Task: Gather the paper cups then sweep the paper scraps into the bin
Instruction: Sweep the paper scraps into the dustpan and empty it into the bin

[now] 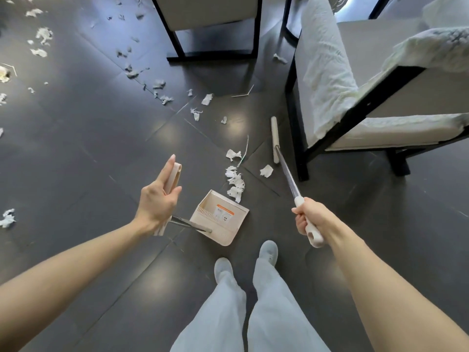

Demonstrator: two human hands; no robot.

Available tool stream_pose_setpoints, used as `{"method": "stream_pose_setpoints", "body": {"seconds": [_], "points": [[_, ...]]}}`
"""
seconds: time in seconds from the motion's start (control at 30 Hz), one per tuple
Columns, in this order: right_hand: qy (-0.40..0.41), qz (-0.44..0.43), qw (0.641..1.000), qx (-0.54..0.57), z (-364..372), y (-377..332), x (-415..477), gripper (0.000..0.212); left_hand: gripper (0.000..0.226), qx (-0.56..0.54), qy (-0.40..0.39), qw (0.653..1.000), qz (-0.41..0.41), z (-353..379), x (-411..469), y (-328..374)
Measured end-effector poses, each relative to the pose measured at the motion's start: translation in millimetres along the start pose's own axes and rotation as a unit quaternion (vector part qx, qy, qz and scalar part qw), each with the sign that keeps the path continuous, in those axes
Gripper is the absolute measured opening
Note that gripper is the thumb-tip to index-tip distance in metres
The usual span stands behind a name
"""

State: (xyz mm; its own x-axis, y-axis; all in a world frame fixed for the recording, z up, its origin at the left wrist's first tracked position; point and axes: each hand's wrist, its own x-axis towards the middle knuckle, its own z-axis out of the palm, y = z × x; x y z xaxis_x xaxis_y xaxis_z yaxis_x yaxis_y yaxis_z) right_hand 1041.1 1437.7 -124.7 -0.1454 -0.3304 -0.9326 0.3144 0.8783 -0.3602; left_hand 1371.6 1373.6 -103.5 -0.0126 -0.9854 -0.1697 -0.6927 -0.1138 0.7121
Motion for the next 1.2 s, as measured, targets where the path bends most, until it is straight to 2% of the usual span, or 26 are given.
{"method": "stream_pose_setpoints", "body": {"seconds": [0.1,0.17,0.23,0.43,0.53,0.7,0.93,1.07,1.13,1.2], "points": [[-0.036,0.052,0.997,0.042,-4.7,-8.1,12.6,0.011,0.075,-0.008,0.023,1.000,-0.009,14.6,8.0,4.8],[-0.038,0.055,0.996,-0.053,-1.5,-2.9,10.8,0.007,0.075,-0.015,0.025,0.999,-0.013,23.0,11.1,10.3],[-0.041,0.044,0.989,-0.137,5.3,2.5,2.4,0.014,0.076,-0.019,0.025,0.999,-0.014,27.9,11.5,17.4],[-0.115,0.078,0.986,-0.094,14.5,-41.0,-34.9,0.023,0.073,-0.026,0.057,0.997,-0.045,38.9,16.8,30.7],[-0.105,0.027,0.978,-0.181,11.2,-51.5,-46.3,0.022,0.073,-0.029,0.075,0.994,-0.074,40.7,18.3,30.4],[-0.051,-0.100,0.927,-0.358,14.2,-70.7,-33.5,0.029,0.073,-0.017,0.088,0.993,-0.082,31.9,21.5,30.0],[-0.015,-0.176,0.886,-0.429,27.0,-124.3,31.6,0.024,0.073,-0.017,0.103,0.990,-0.090,27.4,38.6,28.2],[-0.031,-0.162,0.877,-0.451,34.6,-141.1,65.6,0.025,0.073,-0.038,0.102,0.991,-0.083,24.5,59.1,21.2],[-0.059,-0.125,0.876,-0.462,37.2,-143.2,73.5,0.023,0.072,-0.030,0.119,0.989,-0.079,22.2,70.5,18.2],[-0.089,-0.080,0.880,-0.460,37.5,-138.6,72.6,0.030,0.072,-0.023,0.127,0.989,-0.076,20.0,79.4,18.3]]}}
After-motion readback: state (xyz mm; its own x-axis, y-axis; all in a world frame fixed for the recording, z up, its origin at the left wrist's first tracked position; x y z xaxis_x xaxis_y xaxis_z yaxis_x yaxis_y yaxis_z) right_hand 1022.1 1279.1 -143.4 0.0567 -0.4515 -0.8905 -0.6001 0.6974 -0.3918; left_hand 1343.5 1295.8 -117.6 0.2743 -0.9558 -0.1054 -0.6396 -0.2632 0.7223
